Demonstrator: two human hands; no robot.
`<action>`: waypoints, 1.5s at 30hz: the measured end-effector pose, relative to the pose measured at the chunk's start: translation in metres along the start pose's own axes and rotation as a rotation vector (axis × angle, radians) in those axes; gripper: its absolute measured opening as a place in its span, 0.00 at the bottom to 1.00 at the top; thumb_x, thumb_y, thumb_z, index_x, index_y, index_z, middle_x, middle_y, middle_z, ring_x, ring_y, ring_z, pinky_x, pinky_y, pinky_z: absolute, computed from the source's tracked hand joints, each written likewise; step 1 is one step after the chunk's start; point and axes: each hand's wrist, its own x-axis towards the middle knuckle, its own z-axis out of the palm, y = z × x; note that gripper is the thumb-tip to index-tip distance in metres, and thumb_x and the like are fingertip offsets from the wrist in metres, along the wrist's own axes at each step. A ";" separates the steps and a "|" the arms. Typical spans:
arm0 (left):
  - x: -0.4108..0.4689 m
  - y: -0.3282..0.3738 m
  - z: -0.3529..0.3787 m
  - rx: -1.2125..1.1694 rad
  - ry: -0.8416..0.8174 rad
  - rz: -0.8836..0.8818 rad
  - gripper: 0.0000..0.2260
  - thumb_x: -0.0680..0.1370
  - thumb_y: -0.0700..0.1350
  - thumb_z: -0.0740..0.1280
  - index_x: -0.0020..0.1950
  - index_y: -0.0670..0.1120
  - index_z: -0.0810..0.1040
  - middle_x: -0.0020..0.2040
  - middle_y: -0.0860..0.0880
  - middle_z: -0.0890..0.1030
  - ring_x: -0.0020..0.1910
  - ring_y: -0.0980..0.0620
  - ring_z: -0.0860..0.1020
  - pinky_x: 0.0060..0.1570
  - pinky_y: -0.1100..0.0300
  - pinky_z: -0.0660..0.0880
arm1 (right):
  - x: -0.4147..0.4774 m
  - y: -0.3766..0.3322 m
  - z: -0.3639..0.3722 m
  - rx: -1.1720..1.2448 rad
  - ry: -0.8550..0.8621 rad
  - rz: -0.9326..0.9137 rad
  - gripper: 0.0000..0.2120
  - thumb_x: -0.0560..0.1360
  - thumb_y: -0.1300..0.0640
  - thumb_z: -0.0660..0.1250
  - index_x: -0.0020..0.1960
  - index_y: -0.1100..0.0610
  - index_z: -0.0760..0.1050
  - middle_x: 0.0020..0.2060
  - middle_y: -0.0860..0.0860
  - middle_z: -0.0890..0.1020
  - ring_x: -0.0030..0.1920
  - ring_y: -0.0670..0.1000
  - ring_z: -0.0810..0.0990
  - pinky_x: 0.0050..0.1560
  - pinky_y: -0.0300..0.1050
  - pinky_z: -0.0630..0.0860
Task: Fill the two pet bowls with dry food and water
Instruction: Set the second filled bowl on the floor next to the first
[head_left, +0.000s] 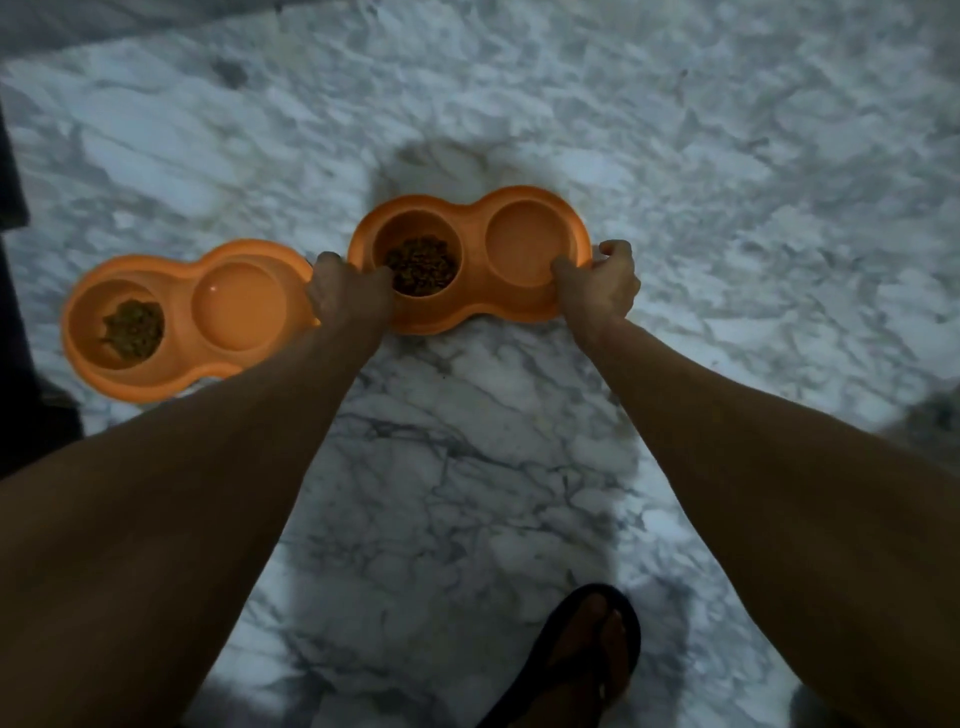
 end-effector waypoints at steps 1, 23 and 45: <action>0.000 -0.001 0.001 -0.001 0.002 -0.004 0.27 0.72 0.45 0.70 0.68 0.36 0.71 0.58 0.40 0.77 0.57 0.41 0.78 0.51 0.50 0.79 | 0.001 0.002 0.001 -0.002 0.001 0.004 0.27 0.70 0.53 0.71 0.66 0.58 0.68 0.55 0.52 0.76 0.54 0.53 0.77 0.53 0.49 0.77; -0.117 0.109 -0.160 0.018 0.039 -0.007 0.32 0.77 0.52 0.70 0.72 0.34 0.67 0.72 0.36 0.70 0.72 0.40 0.68 0.67 0.54 0.66 | -0.122 -0.146 -0.113 0.024 -0.082 0.015 0.29 0.75 0.48 0.66 0.71 0.60 0.65 0.67 0.57 0.72 0.64 0.56 0.74 0.62 0.50 0.73; -0.380 0.192 -0.701 -0.220 0.294 0.255 0.20 0.78 0.50 0.69 0.64 0.37 0.75 0.62 0.38 0.77 0.63 0.40 0.74 0.61 0.52 0.68 | -0.654 -0.494 -0.254 -0.033 -0.344 -0.574 0.24 0.78 0.49 0.63 0.70 0.59 0.68 0.68 0.56 0.72 0.66 0.57 0.72 0.63 0.49 0.69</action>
